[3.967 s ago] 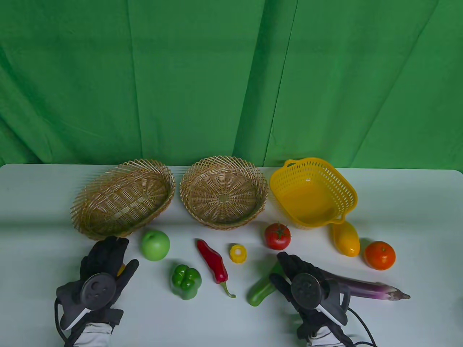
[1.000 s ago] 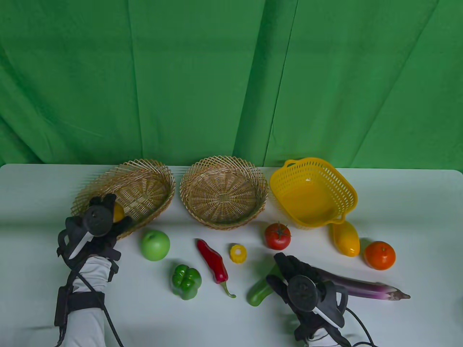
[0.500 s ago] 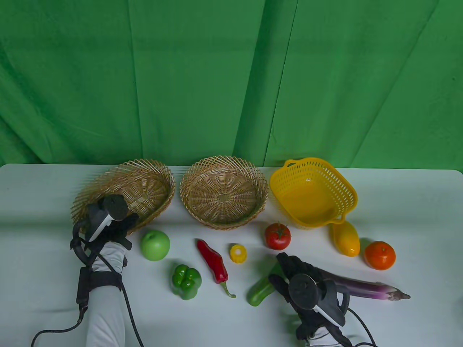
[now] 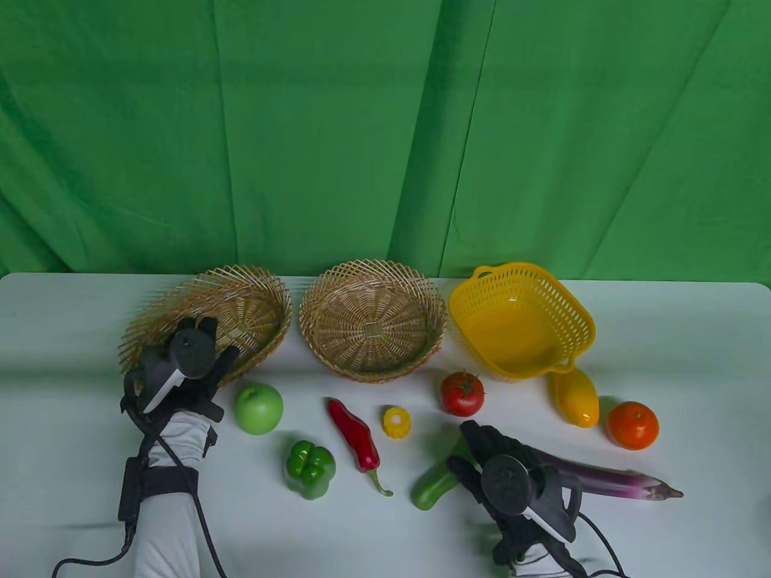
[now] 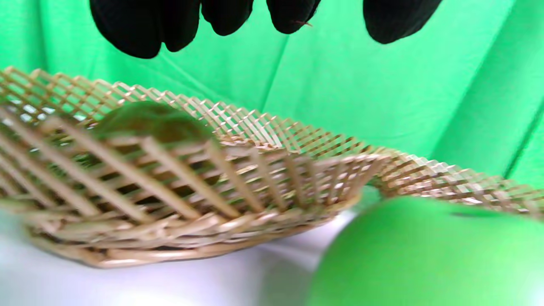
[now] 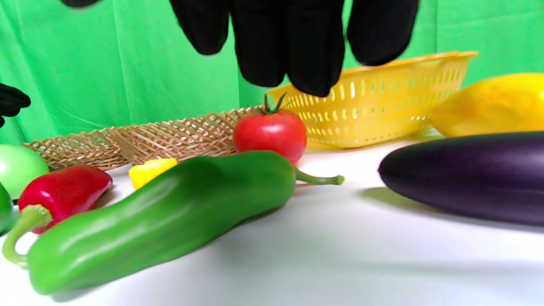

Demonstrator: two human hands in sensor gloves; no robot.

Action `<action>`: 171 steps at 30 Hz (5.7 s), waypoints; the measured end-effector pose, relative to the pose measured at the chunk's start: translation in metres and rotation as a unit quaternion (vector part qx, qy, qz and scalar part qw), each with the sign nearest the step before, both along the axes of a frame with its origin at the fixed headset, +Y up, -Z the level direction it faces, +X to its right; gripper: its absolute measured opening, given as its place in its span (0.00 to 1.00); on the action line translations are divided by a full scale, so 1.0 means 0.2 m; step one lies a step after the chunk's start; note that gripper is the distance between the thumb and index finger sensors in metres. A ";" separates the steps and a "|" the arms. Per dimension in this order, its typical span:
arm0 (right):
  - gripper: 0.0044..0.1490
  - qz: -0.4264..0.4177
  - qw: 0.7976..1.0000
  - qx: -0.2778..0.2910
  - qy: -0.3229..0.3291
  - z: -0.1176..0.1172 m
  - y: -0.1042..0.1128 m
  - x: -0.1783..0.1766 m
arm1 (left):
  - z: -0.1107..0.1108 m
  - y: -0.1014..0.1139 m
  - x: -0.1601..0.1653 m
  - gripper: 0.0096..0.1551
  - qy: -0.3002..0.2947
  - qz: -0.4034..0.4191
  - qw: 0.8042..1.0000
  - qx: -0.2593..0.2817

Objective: Place 10 objects into 3 containers, with green background

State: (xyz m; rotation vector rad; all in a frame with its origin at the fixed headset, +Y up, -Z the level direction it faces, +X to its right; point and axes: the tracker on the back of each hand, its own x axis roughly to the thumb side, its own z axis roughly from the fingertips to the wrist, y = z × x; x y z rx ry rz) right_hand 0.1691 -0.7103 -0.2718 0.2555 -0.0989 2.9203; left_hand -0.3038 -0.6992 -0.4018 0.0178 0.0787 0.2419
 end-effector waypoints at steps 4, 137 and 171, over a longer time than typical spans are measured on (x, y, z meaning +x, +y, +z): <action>0.45 -0.003 1.000 0.002 0.003 0.00 0.00 0.00 | 0.09 0.04 0.07 0.44 -0.038 0.005 0.999 0.030; 0.45 0.001 1.000 -0.004 0.005 0.00 -0.01 0.00 | 0.02 0.07 0.11 0.43 -0.007 -0.053 0.997 0.061; 0.45 -0.018 1.000 -0.015 0.020 0.00 -0.02 -0.01 | 0.22 -0.32 0.45 0.52 0.045 -0.121 0.981 -0.144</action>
